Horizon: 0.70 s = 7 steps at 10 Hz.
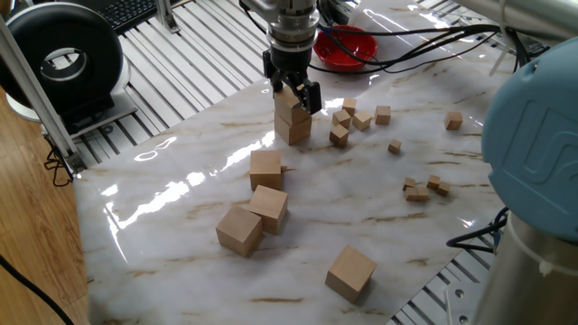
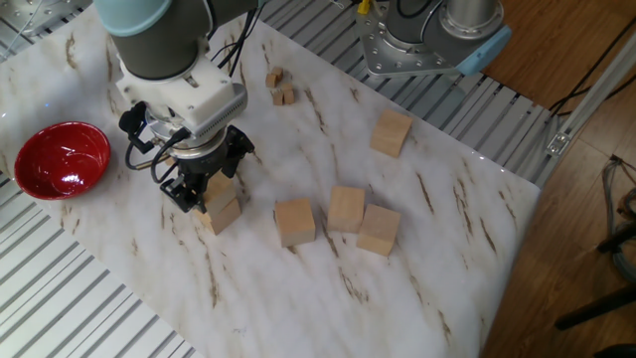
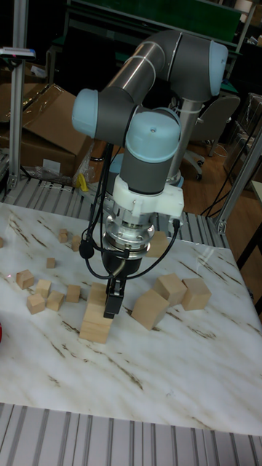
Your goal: Stack the blocks in a vertical line of five
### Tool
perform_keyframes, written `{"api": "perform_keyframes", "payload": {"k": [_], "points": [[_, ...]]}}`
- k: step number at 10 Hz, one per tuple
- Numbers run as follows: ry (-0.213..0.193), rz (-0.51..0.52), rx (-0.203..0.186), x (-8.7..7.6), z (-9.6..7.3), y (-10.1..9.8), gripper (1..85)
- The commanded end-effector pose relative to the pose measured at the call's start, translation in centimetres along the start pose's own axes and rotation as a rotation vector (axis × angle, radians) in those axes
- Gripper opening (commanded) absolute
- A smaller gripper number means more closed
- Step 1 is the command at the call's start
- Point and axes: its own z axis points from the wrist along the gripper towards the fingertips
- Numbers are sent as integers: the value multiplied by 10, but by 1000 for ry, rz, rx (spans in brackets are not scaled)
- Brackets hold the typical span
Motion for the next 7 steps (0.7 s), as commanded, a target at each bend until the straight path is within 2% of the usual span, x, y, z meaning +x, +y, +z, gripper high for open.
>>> {"api": "perform_keyframes", "payload": {"k": [1, 7], "points": [[-15, 9, -1, -3, -1, 0, 407], [-23, 5, 0, -7, -1, -1, 427]]}}
